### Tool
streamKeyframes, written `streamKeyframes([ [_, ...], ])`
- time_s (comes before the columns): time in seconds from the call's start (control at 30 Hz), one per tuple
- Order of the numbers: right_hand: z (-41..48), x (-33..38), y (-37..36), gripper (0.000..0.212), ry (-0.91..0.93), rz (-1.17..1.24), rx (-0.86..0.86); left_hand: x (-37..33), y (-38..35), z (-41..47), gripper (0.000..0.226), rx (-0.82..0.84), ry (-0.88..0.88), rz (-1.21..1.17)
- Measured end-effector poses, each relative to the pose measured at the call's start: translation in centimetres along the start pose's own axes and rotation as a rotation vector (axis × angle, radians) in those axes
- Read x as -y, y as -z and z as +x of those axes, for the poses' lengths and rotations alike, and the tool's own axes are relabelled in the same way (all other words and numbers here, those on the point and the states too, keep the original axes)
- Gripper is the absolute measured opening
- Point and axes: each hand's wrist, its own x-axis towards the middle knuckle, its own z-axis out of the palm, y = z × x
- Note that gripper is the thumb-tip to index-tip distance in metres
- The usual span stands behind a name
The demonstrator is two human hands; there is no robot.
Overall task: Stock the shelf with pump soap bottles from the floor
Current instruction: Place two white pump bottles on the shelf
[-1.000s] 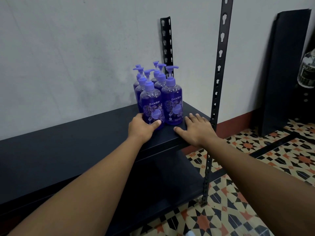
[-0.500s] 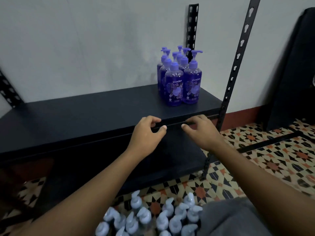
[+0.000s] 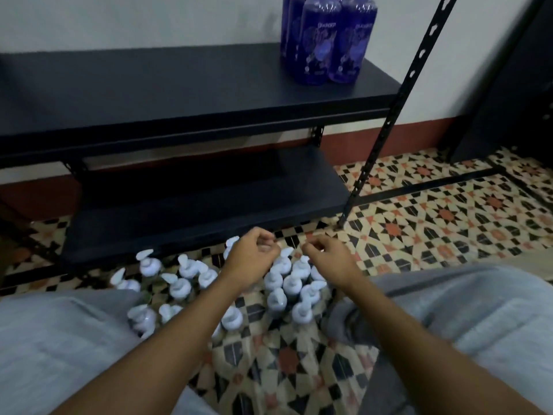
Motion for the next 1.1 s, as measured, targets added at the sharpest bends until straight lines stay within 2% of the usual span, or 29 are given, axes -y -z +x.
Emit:
streamKeyframes([
  [0.13, -2.5, -6.5, -4.4, 0.037, -0.182, -0.068, 0.102, 4.9, -4.5, -0.5, 0.023, 0.139, 0.155, 0.054],
  [0.23, -3.2, -10.5, -6.6, 0.046, -0.298, -0.168, 0.263, 9.3, -6.9, -2.1, 0.026, 0.207, 0.268, 0.106],
  [0.37, -3.0, -13.2, -8.3, 0.038, -0.388, -0.252, 0.327, 13.1, -8.9, -3.0, 0.040, 0.250, 0.310, 0.187],
  [0.43, -2.4, -14.7, -9.5, 0.032, -0.426, -0.215, 0.293, 14.3, -9.7, -2.6, 0.042, 0.242, 0.335, 0.194],
  [0.5, -1.9, -16.0, -10.9, 0.059, -0.463, -0.133, 0.215, 15.3, -10.6, -1.9, 0.044, 0.221, 0.337, 0.207],
  [0.53, -1.6, -16.4, -11.6, 0.069, -0.484, -0.105, 0.187, 15.9, -11.0, -1.5, 0.053, 0.219, 0.324, 0.223],
  [0.6, -0.9, -16.9, -12.9, 0.080, -0.519, -0.096, 0.161, 17.2, -11.8, -0.6, 0.072, 0.231, 0.323, 0.248],
  [0.67, -0.2, -18.0, -14.3, 0.091, -0.539, -0.086, 0.125, 18.2, -12.5, 0.4, 0.078, 0.238, 0.305, 0.269],
  [0.9, 0.7, -19.5, -16.3, 0.068, -0.504, -0.074, -0.006, 19.3, -13.2, 3.0, 0.054, 0.209, 0.278, 0.351],
  [1.1, -0.7, -17.4, -14.8, 0.050, -0.491, 0.013, -0.064, 18.3, -11.0, 1.5, 0.054, 0.220, 0.287, 0.239],
])
